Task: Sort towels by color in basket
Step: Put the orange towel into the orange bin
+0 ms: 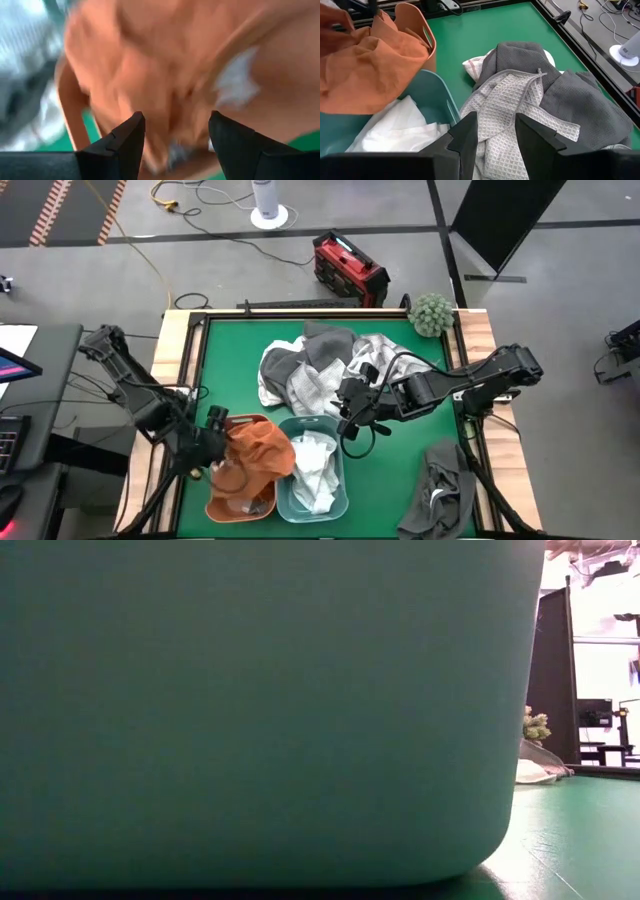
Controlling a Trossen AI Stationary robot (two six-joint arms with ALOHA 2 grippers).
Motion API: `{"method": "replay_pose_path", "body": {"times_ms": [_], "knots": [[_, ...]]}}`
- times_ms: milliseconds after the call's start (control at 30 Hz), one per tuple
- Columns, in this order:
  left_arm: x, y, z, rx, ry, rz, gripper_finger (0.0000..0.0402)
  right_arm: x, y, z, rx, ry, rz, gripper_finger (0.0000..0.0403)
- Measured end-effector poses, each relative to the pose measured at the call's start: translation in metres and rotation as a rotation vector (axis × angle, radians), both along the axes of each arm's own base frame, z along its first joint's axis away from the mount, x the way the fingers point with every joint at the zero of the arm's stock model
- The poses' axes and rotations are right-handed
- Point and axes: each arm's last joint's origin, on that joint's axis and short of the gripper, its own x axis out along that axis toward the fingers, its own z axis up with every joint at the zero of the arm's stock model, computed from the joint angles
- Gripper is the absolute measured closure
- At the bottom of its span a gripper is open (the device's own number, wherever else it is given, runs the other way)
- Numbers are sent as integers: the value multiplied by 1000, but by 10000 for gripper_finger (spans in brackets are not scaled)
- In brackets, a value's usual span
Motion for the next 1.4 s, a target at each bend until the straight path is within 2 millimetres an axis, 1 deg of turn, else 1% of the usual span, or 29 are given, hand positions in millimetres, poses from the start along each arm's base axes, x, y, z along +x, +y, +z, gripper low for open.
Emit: {"method": "replay_pose_path", "body": {"times_ms": [33,100,200,300,367,433,500,533,600,667,733,833,900,1000,1067,1133,1200,1267,1400], "knots": [[-1,2,-1,-7,44,21,191,0,0,0,1,-3,0,241],[-2,3,5,-45,91,44,191,1,0,1,3,-10,0,241],[-2,4,25,-88,74,47,191,2,-2,1,4,-17,-8,241],[-1,1,51,-154,-8,16,191,2,-3,1,4,-16,-9,241],[0,-3,66,-196,-79,-37,191,2,-3,1,4,-16,-10,241],[2,-10,75,-239,-164,-105,191,2,-3,1,3,-15,-8,241],[6,-19,77,-259,-242,-175,191,2,-3,1,3,-15,-8,241],[9,-23,75,-253,-264,-202,191,2,-3,1,2,-14,-7,241],[15,-32,64,-222,-263,-233,191,2,-3,1,2,-12,-7,241],[23,-38,47,-175,-228,-232,191,2,-2,1,2,-12,-6,241],[31,-40,27,-102,-182,-198,191,2,-2,1,2,-13,-6,241],[42,-38,-9,-30,-103,-142,191,1,-2,1,2,-13,-4,241],[48,-34,-32,-11,-57,-103,191,1,-2,1,4,-14,-5,241],[53,-28,-67,-46,18,-76,191,1,-2,1,4,-14,-6,241],[55,-25,-84,-72,62,-66,191,1,-1,1,4,-14,-4,241],[56,-23,-89,-79,80,-59,191,1,-1,1,0,-12,-1,241],[57,-22,-86,-77,84,-63,191,1,-1,1,-2,-11,0,241],[57,-22,-75,-79,68,-83,191,1,-1,1,-2,-11,0,241],[55,-20,-42,-95,22,-110,191,1,-1,1,-2,-11,0,241]]}}
